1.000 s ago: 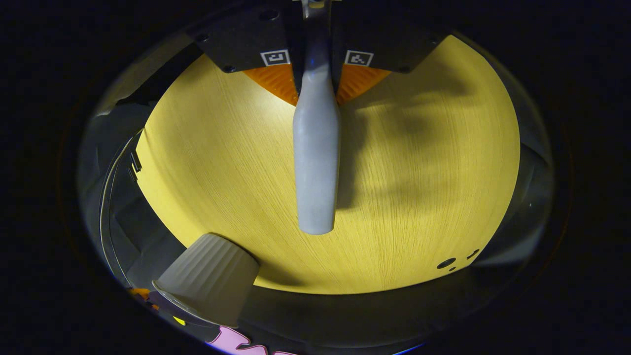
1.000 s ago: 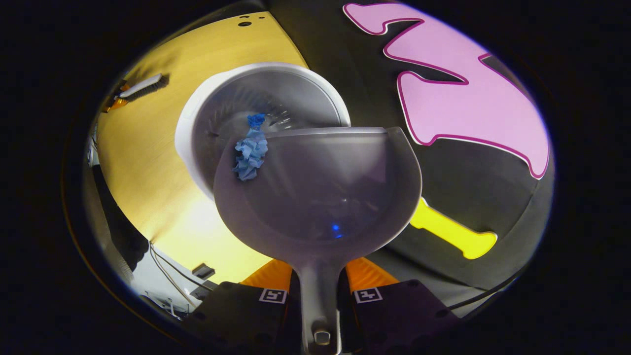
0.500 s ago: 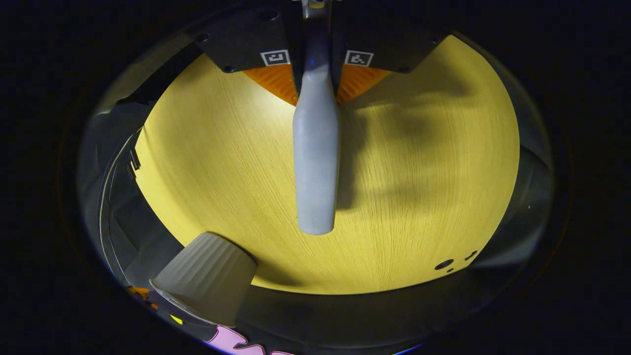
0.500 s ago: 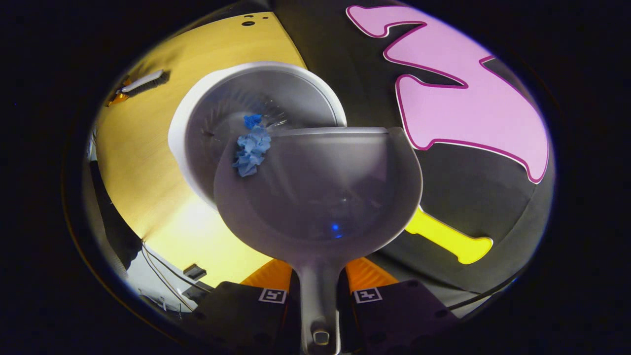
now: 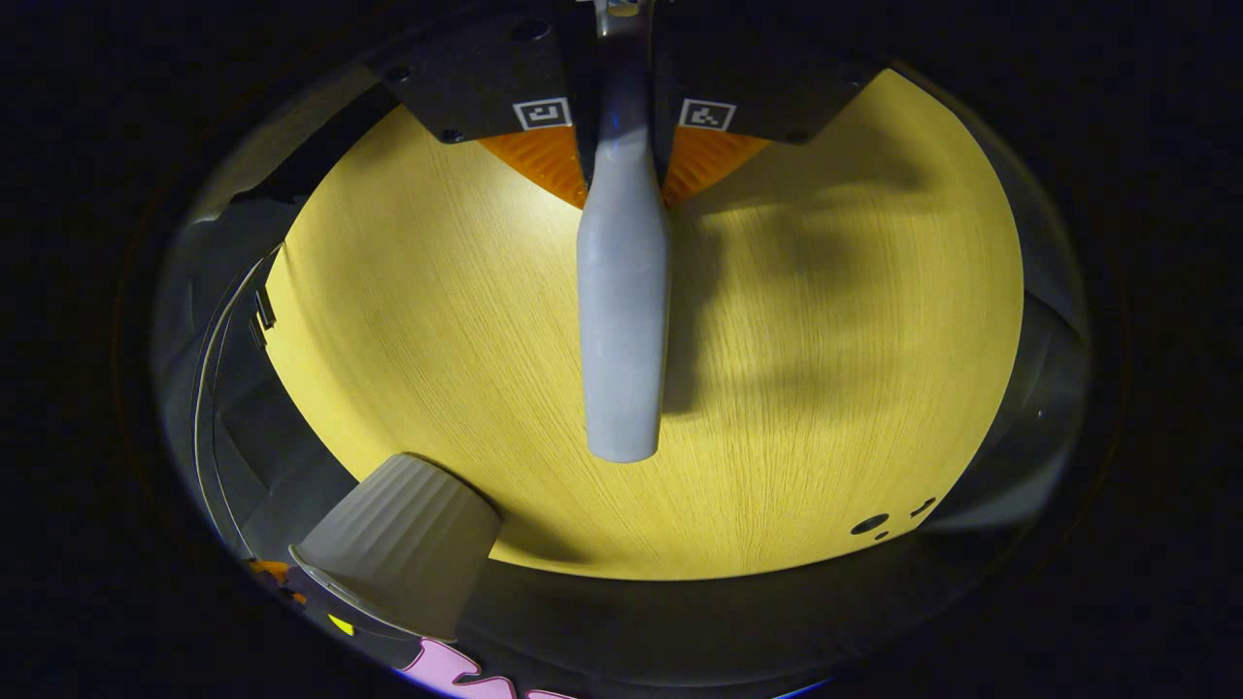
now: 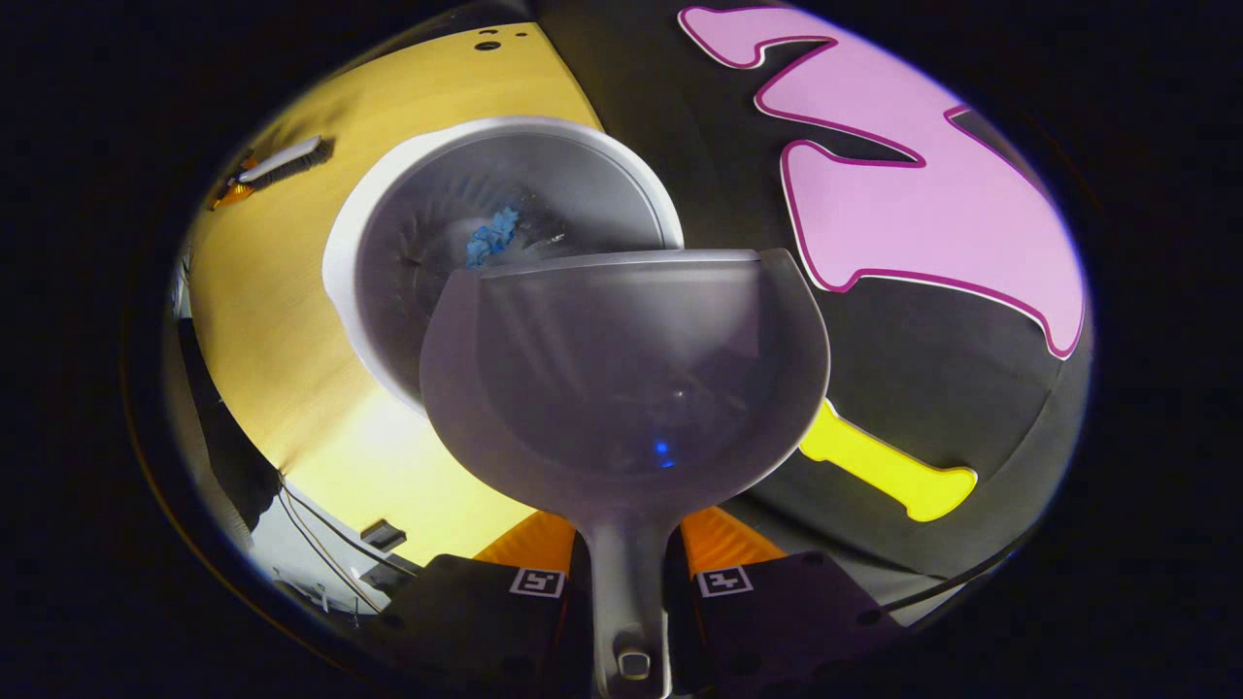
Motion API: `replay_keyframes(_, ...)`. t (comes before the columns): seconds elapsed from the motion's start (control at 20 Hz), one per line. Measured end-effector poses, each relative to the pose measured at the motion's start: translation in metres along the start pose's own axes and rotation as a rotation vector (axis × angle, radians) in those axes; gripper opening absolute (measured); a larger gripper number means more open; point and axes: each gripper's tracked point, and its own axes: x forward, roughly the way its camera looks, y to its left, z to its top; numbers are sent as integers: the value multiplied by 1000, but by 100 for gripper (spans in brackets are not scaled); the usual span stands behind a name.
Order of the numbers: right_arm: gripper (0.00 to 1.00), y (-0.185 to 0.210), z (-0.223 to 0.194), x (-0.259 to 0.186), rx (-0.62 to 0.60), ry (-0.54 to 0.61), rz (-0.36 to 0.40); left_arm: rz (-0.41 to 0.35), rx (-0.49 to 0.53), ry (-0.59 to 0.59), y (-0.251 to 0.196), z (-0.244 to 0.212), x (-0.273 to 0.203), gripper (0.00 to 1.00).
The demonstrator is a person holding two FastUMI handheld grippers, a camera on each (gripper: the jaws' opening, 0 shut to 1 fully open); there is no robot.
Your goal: Pick up the small broom and dustpan from the desktop, sweep the trash into the dustpan with the broom, and then empty the trash into the garbage bin.
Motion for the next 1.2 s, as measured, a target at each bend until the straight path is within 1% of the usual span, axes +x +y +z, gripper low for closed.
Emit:
replay_keyframes(0.15, 35, -2, -3, -7, 47, -22, 11, 1, 1, 1, 0, -1, 1, 26)
replay_keyframes(0.35, 34, 4, -10, -35, 173, -96, 49, 0, 6, 5, 0, -1, 1, 26)
replay_keyframes(0.4, 34, 9, -10, -46, 217, -125, 69, 1, 8, 6, 0, -1, 0, 26)
replay_keyframes(0.55, 34, 34, -3, -87, 337, -250, 167, 3, 13, 9, 0, -1, 1, 26)
replay_keyframes(0.65, 34, 49, 2, -111, 386, -326, 200, 5, 19, 15, 1, -1, 1, 26)
replay_keyframes(0.85, 34, 95, -1, -141, 428, -399, 265, 8, 37, 29, 1, -1, 1, 27)
replay_keyframes(0.9, 34, 109, -1, -147, 452, -417, 295, 8, 38, 31, 1, -1, 0, 27)
replay_keyframes(1.0, 35, 143, 1, -158, 509, -447, 390, 10, 37, 34, 1, -1, 0, 27)
replay_keyframes(1.1, 34, 176, -4, -162, 534, -445, 442, 11, 37, 35, 1, -1, 0, 27)
replay_keyframes(1.2, 34, 208, -5, -157, 538, -429, 464, 12, 41, 39, 1, -1, 0, 27)
